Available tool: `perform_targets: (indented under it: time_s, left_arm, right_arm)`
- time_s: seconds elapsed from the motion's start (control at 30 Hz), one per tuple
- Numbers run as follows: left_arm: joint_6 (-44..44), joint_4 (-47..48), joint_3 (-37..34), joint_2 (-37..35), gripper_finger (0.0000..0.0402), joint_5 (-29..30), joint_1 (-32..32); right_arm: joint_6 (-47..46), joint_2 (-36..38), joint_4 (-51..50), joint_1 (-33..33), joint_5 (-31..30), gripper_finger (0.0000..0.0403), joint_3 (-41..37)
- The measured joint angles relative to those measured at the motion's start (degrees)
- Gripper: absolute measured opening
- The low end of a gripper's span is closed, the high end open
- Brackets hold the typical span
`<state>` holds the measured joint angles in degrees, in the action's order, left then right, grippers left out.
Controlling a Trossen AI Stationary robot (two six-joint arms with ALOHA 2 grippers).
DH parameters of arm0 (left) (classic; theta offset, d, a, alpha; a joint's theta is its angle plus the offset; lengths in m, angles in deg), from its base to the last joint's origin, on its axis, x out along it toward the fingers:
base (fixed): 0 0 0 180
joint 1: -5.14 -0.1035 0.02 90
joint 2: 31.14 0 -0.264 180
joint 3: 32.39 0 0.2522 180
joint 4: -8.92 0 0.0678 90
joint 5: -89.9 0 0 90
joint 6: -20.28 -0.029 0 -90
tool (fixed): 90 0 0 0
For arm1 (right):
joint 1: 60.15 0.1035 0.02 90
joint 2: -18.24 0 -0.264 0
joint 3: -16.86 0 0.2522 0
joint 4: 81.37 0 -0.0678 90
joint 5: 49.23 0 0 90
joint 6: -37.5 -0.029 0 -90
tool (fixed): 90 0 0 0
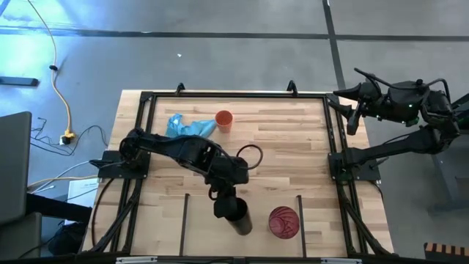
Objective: Stack small to large cups/mugs on shelf
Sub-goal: Put the black cup on the shelf
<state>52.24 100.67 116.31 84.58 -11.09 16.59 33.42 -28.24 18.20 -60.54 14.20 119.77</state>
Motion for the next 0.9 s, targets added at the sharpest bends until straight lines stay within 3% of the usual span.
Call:
perform_targets:
  time_s: [0.9]
  left_arm:
    - [-0.08, 1.78, 0.03, 1.07, 0.0, 0.76, 0.24]
  right_arm:
    - [-1.29, 0.0, 0.0, 0.01, 0.28, 0.0184, 0.0]
